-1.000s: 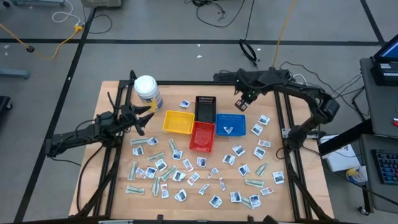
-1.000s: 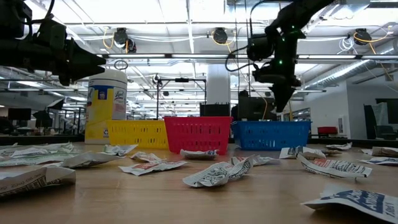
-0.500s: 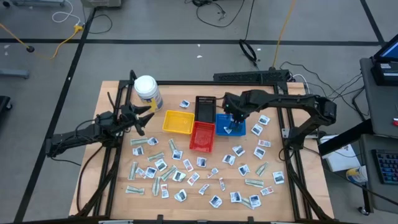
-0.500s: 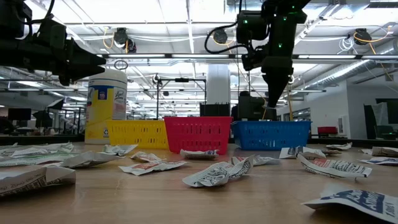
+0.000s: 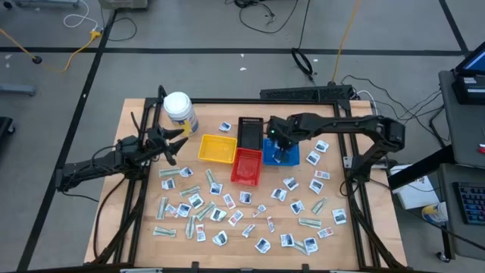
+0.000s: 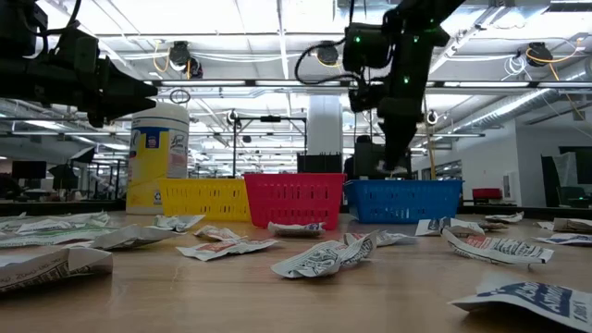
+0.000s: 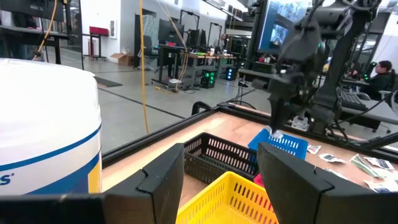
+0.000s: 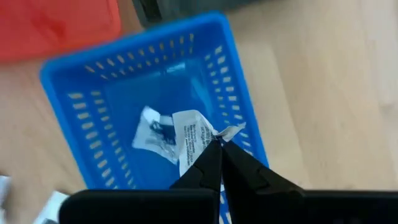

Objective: Pick & Place First Aid Supplies
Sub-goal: Put the alcohol pad into the blue bin

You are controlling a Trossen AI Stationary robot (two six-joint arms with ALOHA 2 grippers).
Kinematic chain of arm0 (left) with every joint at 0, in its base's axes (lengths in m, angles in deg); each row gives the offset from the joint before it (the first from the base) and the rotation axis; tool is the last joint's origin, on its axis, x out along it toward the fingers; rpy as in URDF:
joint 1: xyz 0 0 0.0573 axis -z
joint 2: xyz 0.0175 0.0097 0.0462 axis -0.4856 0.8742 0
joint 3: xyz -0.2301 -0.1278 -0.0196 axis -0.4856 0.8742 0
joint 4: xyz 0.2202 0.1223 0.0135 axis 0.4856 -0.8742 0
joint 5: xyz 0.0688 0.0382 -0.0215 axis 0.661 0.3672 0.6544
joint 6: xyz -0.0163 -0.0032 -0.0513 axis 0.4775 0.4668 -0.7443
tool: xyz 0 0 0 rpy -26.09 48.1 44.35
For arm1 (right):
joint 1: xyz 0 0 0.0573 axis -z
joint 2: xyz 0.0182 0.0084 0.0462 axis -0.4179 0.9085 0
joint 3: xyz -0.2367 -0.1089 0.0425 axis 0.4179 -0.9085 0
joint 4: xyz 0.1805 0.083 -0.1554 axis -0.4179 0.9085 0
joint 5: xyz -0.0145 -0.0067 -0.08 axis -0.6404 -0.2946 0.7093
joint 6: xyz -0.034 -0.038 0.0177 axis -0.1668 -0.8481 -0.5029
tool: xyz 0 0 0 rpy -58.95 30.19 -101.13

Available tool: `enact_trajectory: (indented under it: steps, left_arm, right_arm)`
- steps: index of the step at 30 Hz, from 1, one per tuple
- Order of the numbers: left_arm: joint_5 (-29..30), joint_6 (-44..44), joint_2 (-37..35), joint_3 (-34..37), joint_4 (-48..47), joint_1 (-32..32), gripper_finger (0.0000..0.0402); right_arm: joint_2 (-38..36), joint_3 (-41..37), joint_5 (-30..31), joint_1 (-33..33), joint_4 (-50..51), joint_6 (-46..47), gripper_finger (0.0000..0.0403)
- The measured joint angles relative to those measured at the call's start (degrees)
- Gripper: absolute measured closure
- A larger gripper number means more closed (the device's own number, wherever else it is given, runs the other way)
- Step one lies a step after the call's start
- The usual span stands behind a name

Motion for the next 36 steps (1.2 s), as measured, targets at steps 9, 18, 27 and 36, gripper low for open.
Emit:
enact_trajectory:
  steps: [9, 18, 27, 36]
  left_arm:
    - [0.0, 0.0, 0.0, 0.0, 0.0, 0.0, 0.0192]
    - [0.0, 0.0, 0.0, 0.0, 0.0, 0.0, 0.0192]
    - [0.0, 0.0, 0.0, 0.0, 0.0, 0.0, 0.0192]
    - [0.0, 0.0, 0.0, 0.0, 0.0, 0.0, 0.0192]
  right_arm:
    - [3.3, -4.8, -0.2, 0.0, -5.4, 0.2, 0.0399]
    - [3.2, -4.9, -0.3, 0.0, -5.6, 0.2, 0.0271]
    - [2.1, -3.6, -0.1, 0.0, -3.2, 6.8, 0.0187]
    - [0.9, -0.3, 0.1, -2.4, 6.7, 32.0, 0.0199]
